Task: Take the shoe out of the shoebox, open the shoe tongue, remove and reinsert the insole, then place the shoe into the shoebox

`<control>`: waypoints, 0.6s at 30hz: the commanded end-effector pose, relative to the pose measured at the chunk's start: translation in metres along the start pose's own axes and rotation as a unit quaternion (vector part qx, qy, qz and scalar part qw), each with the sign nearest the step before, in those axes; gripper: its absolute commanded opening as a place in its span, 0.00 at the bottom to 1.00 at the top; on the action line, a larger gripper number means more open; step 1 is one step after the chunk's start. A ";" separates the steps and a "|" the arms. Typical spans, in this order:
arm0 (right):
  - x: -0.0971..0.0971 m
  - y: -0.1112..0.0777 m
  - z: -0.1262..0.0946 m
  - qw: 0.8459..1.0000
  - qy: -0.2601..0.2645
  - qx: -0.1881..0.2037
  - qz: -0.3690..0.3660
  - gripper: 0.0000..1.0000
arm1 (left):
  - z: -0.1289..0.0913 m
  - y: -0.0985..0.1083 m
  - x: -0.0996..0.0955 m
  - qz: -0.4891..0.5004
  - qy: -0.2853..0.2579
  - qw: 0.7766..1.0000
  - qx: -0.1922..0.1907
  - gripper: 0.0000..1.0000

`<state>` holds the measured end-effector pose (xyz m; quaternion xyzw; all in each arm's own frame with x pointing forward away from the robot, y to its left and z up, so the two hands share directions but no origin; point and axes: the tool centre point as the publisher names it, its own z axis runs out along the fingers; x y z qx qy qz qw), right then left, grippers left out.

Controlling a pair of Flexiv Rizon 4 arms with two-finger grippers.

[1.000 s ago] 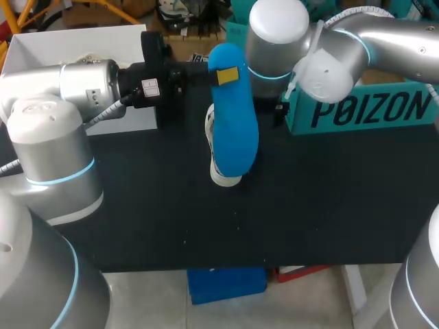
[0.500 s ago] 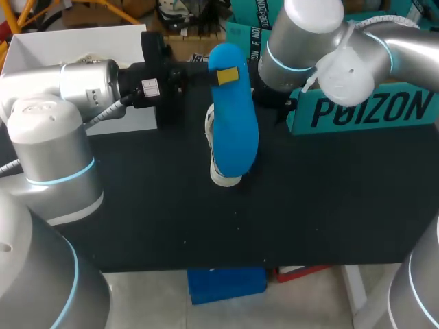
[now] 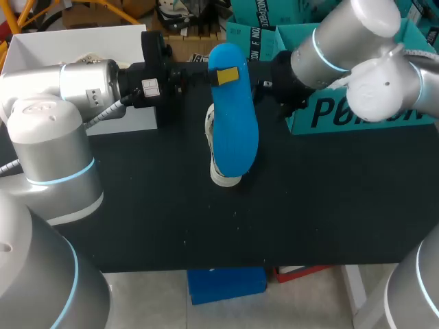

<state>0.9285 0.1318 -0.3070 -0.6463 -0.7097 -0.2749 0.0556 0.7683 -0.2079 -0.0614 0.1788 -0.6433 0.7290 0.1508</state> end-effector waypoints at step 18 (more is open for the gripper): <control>-0.019 -0.018 -0.010 0.982 0.182 0.009 0.054 1.00 | 0.002 0.000 0.001 -0.001 -0.003 1.000 0.000 0.00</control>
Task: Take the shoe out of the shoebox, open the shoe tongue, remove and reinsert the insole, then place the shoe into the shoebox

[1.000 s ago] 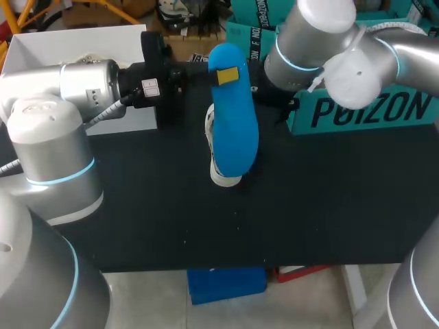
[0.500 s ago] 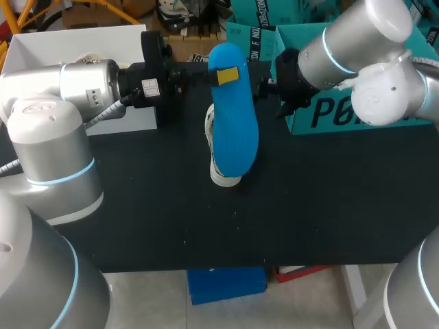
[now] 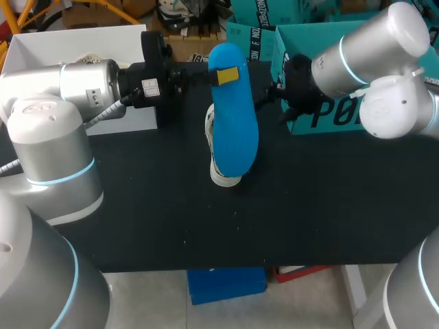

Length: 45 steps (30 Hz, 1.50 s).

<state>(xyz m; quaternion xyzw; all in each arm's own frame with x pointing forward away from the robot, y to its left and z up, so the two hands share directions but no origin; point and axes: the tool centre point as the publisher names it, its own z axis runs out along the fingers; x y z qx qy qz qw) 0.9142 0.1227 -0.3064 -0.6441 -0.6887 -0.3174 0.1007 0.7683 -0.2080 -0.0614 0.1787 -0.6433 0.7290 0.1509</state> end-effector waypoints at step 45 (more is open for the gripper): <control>0.013 -0.018 -0.033 0.928 0.366 0.024 0.069 1.00 | 0.002 0.000 0.001 -0.001 -0.003 1.000 0.000 0.00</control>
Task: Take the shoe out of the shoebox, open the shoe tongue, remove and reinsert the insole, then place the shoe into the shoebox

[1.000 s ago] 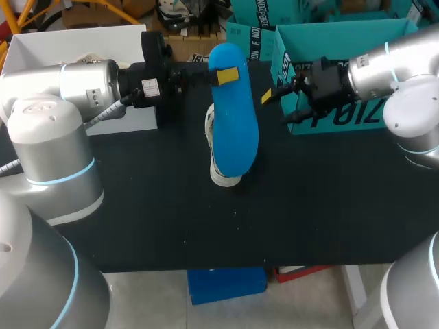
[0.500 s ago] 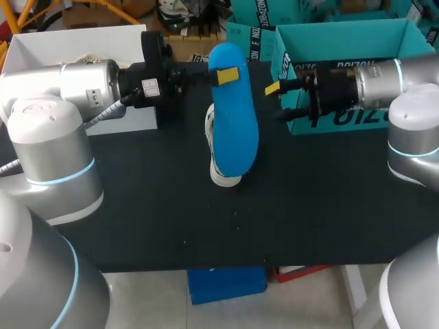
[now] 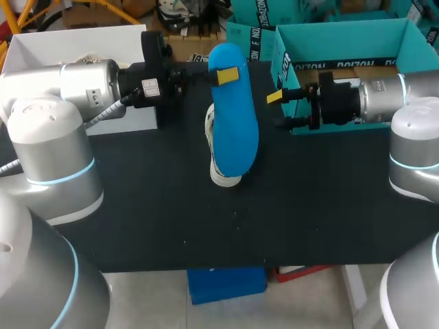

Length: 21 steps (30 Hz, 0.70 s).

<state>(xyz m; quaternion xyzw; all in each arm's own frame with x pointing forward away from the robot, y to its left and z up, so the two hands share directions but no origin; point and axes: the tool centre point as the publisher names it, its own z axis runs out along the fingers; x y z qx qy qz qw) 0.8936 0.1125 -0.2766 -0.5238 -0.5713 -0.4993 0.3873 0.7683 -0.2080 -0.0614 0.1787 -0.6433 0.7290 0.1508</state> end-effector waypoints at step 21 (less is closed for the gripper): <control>0.001 -0.016 0.007 1.000 0.015 -0.009 -0.004 1.00 | 0.005 -0.002 0.030 0.425 0.045 0.903 -0.047 0.00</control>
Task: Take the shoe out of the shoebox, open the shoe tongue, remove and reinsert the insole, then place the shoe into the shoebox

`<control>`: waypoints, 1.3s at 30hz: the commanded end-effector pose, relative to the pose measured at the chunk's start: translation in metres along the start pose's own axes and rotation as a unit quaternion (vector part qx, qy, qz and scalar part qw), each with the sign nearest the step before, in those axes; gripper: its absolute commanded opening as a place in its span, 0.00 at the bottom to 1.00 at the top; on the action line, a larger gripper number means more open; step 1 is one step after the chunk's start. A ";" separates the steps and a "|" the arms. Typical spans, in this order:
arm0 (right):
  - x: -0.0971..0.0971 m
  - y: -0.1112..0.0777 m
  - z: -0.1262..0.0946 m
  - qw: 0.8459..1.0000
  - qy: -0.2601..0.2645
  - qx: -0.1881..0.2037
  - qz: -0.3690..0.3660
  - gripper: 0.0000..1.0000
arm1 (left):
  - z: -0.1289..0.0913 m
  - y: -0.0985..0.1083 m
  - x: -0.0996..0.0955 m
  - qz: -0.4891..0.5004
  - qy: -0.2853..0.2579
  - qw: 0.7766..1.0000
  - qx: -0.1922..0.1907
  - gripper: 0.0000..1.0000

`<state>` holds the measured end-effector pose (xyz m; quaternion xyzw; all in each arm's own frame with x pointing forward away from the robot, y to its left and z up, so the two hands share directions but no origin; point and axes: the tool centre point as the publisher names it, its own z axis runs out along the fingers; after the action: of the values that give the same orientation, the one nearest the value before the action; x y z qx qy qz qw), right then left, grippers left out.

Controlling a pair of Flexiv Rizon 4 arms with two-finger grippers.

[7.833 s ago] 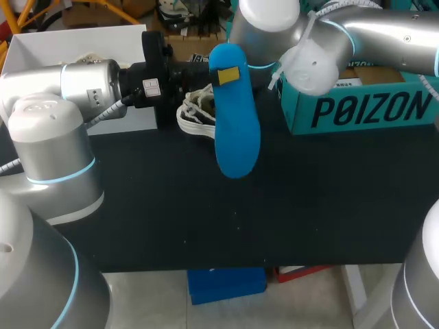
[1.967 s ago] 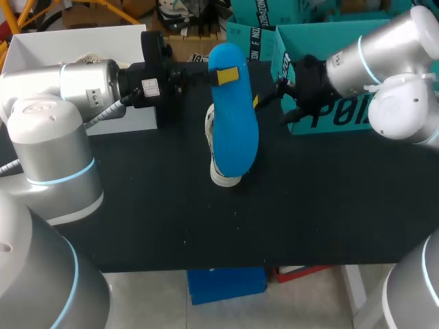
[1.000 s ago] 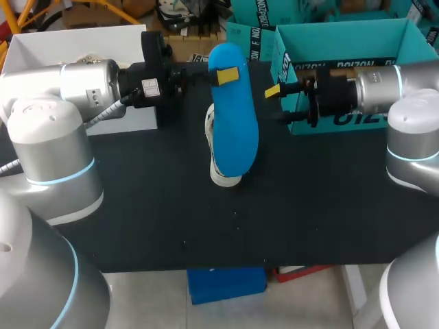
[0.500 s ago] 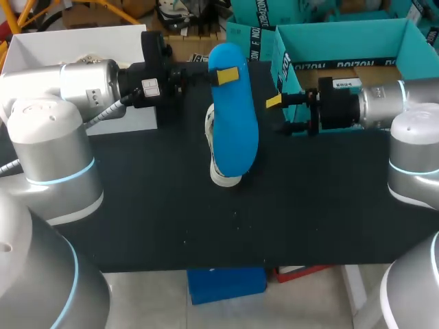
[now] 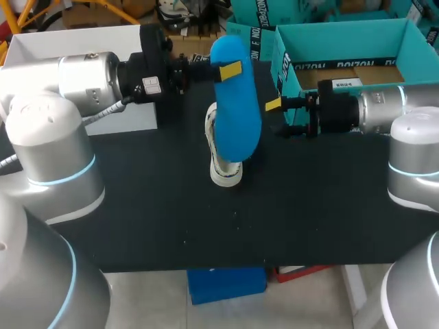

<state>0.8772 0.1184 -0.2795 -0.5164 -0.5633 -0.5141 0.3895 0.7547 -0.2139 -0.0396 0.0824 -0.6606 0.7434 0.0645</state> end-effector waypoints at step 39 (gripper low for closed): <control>0.000 0.001 0.002 1.000 -0.001 0.000 0.000 1.00 | -0.044 0.077 -0.004 0.555 0.103 0.814 -0.135 0.00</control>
<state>0.8777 0.1181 -0.2795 -0.5159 -0.5636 -0.5138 0.3902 0.7396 -0.1793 -0.1207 -0.3837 -0.6765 0.5616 -0.2824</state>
